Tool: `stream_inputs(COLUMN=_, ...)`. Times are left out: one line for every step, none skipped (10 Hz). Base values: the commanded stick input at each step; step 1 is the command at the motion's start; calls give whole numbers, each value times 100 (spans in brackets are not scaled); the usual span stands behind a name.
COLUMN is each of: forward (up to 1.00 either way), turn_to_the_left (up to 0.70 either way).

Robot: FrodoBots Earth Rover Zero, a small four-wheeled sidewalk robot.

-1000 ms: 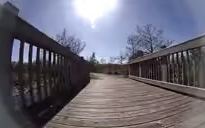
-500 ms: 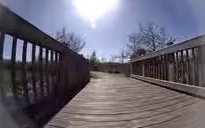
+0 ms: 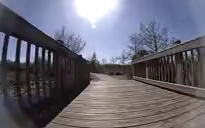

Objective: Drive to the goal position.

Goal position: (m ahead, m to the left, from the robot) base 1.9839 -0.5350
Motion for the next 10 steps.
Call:
stream_inputs(forward=50, turn_to_the_left=0)
stream_inputs(forward=50, turn_to_the_left=0)
stream_inputs(forward=50, turn_to_the_left=0)
stream_inputs(forward=50, turn_to_the_left=0)
stream_inputs(forward=50, turn_to_the_left=0)
stream_inputs(forward=50, turn_to_the_left=0)
stream_inputs(forward=50, turn_to_the_left=0)
stream_inputs(forward=50, turn_to_the_left=-40)
stream_inputs(forward=50, turn_to_the_left=-50)
stream_inputs(forward=50, turn_to_the_left=-50)
